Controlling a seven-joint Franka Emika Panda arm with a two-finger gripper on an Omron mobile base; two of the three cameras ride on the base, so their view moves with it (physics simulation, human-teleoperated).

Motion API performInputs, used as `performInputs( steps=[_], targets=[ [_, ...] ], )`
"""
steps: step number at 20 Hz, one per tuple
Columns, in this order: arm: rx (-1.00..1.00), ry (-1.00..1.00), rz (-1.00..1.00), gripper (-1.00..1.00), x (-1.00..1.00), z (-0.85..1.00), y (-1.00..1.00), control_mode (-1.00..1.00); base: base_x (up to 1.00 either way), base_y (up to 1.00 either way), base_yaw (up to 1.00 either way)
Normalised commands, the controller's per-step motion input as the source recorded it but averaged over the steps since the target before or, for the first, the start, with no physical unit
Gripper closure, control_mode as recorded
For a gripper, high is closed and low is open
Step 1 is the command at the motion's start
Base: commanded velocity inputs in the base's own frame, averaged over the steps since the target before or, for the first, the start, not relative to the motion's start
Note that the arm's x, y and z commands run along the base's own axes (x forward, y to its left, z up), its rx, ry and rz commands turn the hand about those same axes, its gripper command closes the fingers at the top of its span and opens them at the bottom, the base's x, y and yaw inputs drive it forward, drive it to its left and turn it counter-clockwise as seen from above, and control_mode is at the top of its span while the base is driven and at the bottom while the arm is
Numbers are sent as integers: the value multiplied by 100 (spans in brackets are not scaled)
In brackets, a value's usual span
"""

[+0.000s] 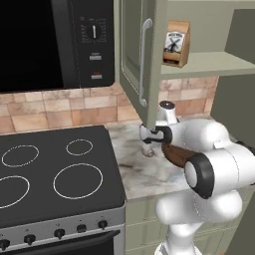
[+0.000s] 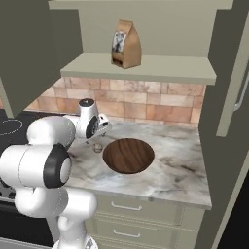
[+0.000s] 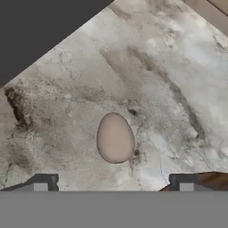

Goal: Pick the egg and butter from the fridge and place them by the bowl for mixing.

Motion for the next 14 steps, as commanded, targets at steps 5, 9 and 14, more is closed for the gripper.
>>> performInputs(
  steps=[5,9,14],
  targets=[
    [6,-1,-6,-100,-37,51,-21,-100,0,0,0],
    [10,-5,-20,-100,-54,46,-26,-100,0,0,0],
    [4,-3,-29,-100,-55,38,-24,-100,0,0,0]
  ],
)
